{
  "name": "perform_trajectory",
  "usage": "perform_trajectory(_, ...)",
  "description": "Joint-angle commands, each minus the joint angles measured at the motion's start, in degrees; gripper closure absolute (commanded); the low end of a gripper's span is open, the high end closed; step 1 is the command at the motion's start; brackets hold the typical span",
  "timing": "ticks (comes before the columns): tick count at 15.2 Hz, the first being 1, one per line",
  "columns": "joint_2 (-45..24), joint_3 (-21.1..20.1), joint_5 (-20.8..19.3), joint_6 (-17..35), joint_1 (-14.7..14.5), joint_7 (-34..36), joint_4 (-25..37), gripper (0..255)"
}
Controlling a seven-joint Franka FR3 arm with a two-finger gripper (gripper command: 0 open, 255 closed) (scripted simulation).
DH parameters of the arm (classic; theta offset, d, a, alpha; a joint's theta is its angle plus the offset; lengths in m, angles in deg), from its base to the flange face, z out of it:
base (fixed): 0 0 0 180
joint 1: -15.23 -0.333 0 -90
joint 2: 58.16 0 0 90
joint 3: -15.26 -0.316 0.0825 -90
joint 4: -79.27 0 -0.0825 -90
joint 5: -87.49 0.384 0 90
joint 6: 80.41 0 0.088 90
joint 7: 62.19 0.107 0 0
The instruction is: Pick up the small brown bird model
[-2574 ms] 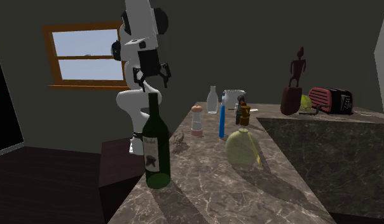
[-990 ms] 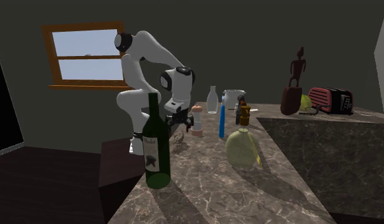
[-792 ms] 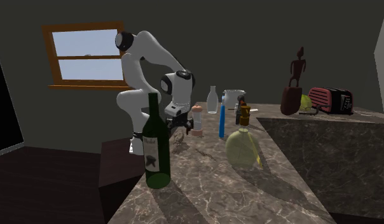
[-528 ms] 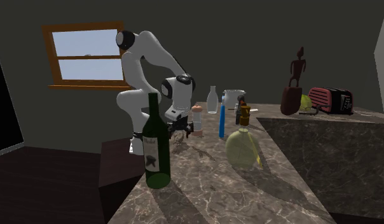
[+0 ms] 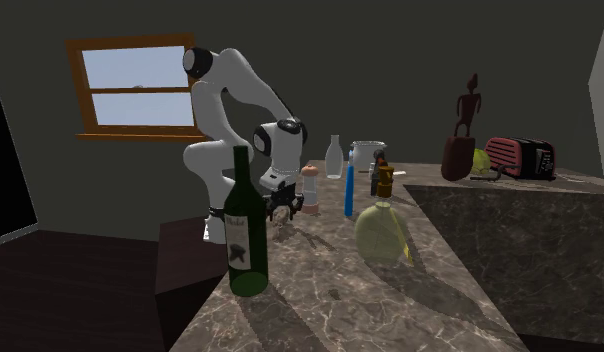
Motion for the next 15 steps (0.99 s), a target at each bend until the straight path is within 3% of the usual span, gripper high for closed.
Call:
perform_trajectory(1, 0.0, 0.0, 0.0, 0.0, 0.0, 0.0, -0.1, 255)
perform_trajectory(3, -0.1, 0.0, 0.0, 0.0, 0.0, 0.0, 0.0, 255)
perform_trajectory(15, 8.8, 2.5, -2.3, -13.3, 0.1, 1.5, 4.4, 255)
